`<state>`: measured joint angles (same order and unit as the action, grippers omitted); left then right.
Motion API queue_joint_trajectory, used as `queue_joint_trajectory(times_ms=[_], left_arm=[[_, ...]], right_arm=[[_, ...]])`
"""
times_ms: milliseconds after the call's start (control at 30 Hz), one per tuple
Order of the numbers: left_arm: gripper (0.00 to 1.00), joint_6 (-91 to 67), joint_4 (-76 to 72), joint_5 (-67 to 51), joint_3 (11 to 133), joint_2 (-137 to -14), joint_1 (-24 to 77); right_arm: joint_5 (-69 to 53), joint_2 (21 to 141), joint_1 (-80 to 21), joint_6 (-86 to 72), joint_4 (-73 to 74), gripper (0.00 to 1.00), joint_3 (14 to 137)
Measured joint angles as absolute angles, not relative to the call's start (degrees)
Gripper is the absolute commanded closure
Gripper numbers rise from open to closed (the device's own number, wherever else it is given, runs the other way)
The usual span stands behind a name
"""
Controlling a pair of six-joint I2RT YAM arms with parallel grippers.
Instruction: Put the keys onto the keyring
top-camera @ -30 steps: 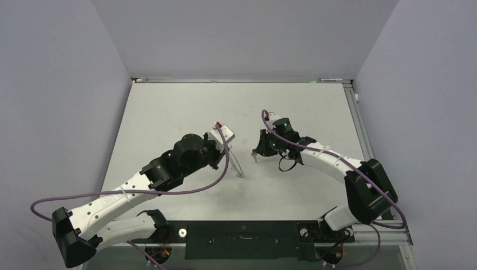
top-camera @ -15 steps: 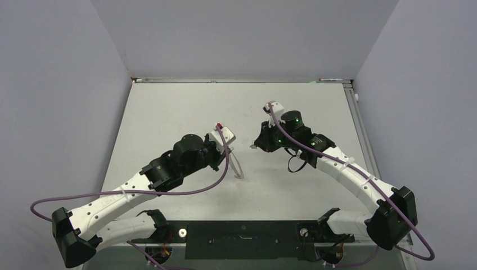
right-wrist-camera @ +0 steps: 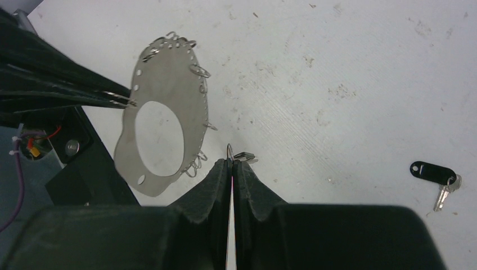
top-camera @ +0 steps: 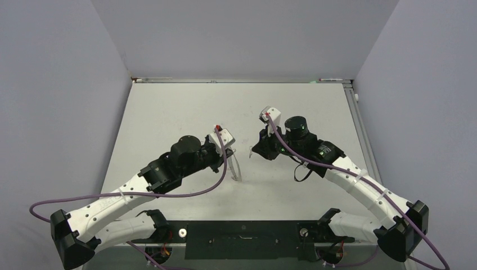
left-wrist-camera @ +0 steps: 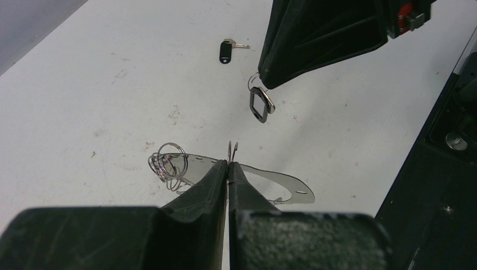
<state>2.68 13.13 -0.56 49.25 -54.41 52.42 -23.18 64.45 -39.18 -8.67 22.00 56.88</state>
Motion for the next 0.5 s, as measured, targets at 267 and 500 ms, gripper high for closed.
queue_joint_trajectory(times_ms=[267, 500], left_arm=[[1.00, 2.5, 13.0, -1.8, 49.1, -54.5, 52.4], [1.00, 1.5, 12.8, -2.9, 49.1, -56.3, 52.4]], right_arm=[[-24.6, 61.0, -43.3, -5.5, 21.4, 0.95, 56.9], [-24.8, 60.7, -45.2, -4.0, 21.0, 0.95, 56.9]])
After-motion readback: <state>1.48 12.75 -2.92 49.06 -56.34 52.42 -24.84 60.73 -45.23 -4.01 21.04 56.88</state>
